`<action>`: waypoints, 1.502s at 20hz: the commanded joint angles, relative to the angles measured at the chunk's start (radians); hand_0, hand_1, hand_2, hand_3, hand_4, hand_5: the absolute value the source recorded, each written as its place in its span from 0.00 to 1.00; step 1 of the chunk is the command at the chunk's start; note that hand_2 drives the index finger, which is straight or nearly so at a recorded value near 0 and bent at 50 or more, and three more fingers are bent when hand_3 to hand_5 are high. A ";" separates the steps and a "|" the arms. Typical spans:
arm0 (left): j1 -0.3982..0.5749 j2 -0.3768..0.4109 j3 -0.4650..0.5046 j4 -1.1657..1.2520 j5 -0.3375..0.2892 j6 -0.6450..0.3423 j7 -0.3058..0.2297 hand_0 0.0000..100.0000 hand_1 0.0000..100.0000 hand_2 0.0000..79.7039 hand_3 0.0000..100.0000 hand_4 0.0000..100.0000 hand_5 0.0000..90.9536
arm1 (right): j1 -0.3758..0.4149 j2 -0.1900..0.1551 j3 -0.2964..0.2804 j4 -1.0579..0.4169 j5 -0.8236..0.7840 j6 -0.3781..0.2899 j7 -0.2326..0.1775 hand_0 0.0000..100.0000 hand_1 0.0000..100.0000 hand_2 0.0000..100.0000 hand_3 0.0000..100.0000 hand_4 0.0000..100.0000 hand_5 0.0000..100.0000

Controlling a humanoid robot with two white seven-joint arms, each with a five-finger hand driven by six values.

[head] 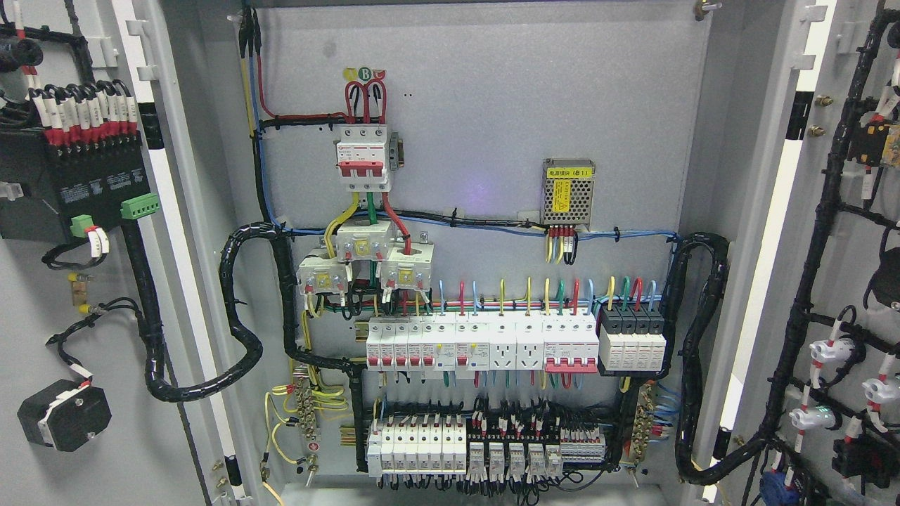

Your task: Open door with both hands

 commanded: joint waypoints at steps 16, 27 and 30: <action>-0.061 0.088 0.124 0.068 0.011 -0.071 0.012 0.00 0.00 0.00 0.00 0.04 0.00 | 0.001 -0.009 -0.032 0.037 -0.096 -0.007 0.115 0.00 0.00 0.00 0.00 0.00 0.00; -0.136 0.118 0.122 0.194 0.008 0.066 0.021 0.00 0.00 0.00 0.00 0.04 0.00 | 0.003 -0.007 -0.041 0.072 -0.106 -0.007 0.144 0.00 0.00 0.00 0.00 0.00 0.00; -0.154 0.118 0.119 0.233 0.006 0.114 0.021 0.00 0.00 0.00 0.00 0.04 0.00 | 0.003 -0.006 -0.041 0.082 -0.107 -0.009 0.166 0.00 0.00 0.00 0.00 0.00 0.00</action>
